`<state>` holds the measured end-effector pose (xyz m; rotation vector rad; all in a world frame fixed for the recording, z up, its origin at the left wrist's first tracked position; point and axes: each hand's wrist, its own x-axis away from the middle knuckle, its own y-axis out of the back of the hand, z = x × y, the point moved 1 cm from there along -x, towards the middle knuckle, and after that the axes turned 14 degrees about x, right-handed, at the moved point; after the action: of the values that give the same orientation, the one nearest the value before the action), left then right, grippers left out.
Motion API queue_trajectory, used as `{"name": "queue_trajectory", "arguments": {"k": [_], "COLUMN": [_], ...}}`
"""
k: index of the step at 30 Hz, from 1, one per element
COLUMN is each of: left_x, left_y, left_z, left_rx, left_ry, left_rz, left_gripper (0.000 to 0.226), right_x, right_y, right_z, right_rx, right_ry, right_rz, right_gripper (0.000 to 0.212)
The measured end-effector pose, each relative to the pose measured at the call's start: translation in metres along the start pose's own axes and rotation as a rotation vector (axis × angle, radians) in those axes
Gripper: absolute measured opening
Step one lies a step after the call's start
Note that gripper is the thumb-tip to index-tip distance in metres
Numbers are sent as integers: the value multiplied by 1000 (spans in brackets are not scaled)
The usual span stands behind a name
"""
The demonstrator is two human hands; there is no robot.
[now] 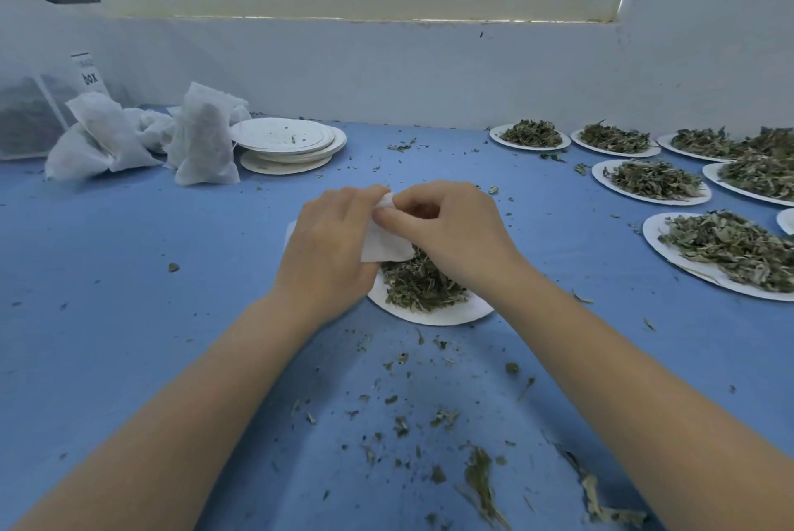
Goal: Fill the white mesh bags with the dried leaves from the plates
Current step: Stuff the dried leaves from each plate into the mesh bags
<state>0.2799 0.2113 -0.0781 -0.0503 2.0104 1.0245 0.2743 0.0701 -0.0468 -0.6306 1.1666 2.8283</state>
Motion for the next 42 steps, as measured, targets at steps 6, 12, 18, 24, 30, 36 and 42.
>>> {"name": "queue_trajectory", "arguments": {"k": [6, 12, 18, 24, 30, 36, 42], "left_x": [-2, -1, 2, 3, -7, -13, -7], "left_y": [0, 1, 1, 3, 8, 6, 5], "left_z": [1, 0, 0, -6, -12, 0, 2], "left_rx": [-102, -146, -189, -72, 3, -70, -160], "left_ry": [-26, -84, -112, -77, 0, 32, 21], "left_rz": [-25, -14, -4, 15, 111, 173, 98], "left_gripper": [54, 52, 48, 59, 70, 32, 48], "right_x": [0, -1, -2, -3, 0, 2, 3], "right_y": [-2, -2, 1, 6, 11, 4, -3], "right_z": [3, 7, 6, 5, 6, 11, 13], "right_rx": [-204, -682, -816, -705, -550, -565, -585], "right_ry": [-100, -209, -267, -273, -140, -46, -33], "right_rz": [70, 356, 485, 470, 526, 573, 588], "right_gripper": [12, 15, 22, 52, 56, 47, 51]}}
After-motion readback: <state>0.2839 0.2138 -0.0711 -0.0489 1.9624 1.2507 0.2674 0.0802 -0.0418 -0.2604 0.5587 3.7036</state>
